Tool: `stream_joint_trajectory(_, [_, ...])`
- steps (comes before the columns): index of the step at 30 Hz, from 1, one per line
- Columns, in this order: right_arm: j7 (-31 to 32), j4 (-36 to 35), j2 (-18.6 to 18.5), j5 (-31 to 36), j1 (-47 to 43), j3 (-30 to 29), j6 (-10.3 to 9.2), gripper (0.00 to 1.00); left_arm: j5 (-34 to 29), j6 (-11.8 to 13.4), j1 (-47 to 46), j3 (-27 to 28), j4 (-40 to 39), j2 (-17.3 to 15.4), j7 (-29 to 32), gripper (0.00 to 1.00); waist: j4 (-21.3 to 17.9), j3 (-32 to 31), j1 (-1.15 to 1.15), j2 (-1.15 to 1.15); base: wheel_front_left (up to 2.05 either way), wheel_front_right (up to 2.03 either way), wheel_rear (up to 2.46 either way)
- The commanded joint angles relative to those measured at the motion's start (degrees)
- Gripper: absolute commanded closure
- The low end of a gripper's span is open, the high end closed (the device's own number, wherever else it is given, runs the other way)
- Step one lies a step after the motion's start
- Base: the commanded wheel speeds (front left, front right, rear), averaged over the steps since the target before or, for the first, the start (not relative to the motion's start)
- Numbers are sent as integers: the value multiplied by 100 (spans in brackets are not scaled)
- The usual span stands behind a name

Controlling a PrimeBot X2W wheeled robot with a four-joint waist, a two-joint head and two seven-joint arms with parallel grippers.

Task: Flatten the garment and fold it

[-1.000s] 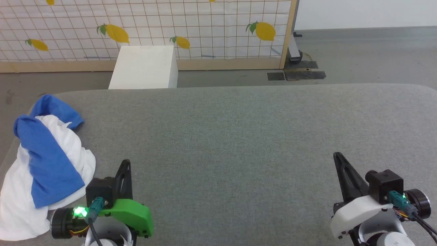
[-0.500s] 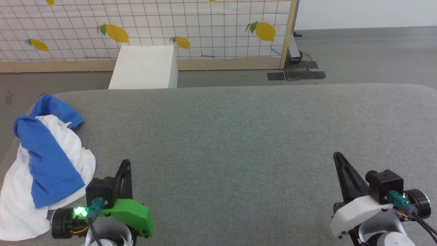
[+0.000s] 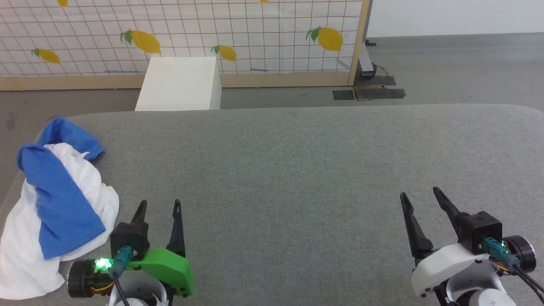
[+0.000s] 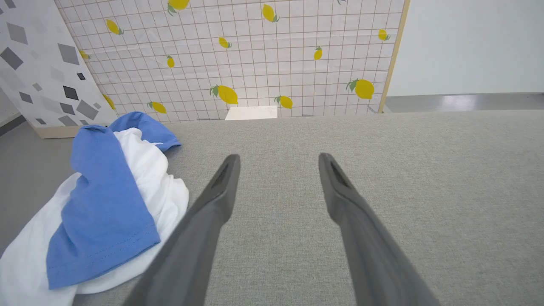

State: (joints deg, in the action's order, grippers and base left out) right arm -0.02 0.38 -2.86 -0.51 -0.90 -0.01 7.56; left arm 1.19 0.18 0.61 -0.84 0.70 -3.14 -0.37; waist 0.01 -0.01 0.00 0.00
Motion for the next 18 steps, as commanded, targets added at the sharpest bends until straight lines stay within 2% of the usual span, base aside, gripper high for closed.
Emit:
stream_joint_trajectory(1, [-53, 12, 0, -31, 30, 14, -1, 0, 49, 47, -42, -30, 38, 2, -66, 0, 2, -2, 0, 0, 0, 0, 0])
stream_joint_trajectory(11, [-105, 34, 0, -58, 33, 9, -1, 0, 139, 126, -89, -118, 157, -2, -187, 0, 73, -39, 0, 0, 0, 0, 0])
stream_joint_trajectory(18, [-163, 52, 0, -71, 18, -16, -2, 0, 200, 189, -103, -154, 205, -33, -274, 0, 261, -71, 0, 0, 0, 0, 0])
